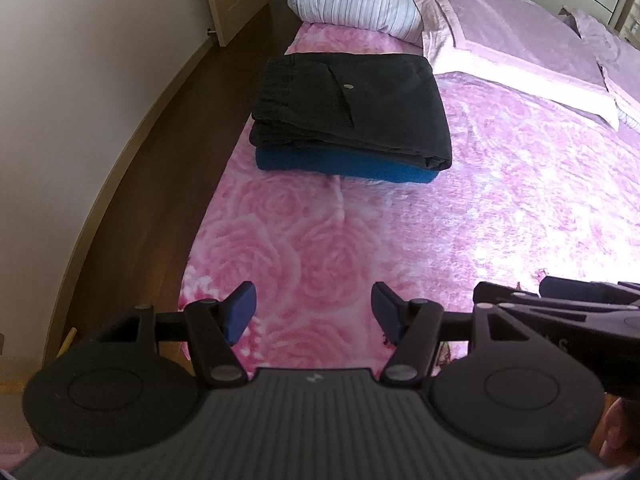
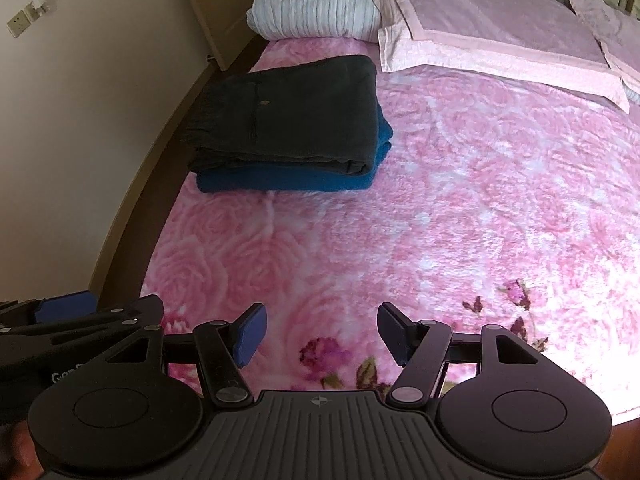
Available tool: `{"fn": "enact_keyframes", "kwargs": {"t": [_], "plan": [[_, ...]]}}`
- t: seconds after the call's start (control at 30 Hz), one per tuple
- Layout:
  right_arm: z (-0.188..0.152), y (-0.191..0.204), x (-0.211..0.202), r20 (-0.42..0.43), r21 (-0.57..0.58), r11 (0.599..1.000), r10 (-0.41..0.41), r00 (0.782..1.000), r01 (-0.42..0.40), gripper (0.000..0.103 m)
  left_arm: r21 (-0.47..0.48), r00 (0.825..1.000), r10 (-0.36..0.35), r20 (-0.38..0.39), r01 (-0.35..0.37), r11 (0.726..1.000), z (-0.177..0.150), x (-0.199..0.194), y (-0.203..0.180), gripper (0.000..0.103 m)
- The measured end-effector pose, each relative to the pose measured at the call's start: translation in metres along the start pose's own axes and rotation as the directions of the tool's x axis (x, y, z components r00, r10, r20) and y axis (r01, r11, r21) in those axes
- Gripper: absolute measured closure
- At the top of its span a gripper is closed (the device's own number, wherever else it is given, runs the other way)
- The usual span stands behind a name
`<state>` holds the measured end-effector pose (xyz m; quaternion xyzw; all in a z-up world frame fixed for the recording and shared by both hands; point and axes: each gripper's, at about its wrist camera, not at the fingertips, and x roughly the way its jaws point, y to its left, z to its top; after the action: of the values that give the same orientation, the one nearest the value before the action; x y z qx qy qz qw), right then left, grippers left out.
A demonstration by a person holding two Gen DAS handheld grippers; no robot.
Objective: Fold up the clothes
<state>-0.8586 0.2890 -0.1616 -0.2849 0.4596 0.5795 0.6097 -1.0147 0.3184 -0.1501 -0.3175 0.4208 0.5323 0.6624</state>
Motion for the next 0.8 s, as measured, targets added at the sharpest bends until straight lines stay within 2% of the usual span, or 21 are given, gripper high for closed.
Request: {"fn": "enact_keyframes", "kwargs": {"t": [0.8], "plan": [[0.03, 0.009, 0.028, -0.027, 0.044, 0.999, -0.031, 0.999, 0.032, 0.038, 0.025, 1.0, 0.0, -0.03, 0.001, 1.0, 0.034, 0.032, 0.009, 0.043]]}}
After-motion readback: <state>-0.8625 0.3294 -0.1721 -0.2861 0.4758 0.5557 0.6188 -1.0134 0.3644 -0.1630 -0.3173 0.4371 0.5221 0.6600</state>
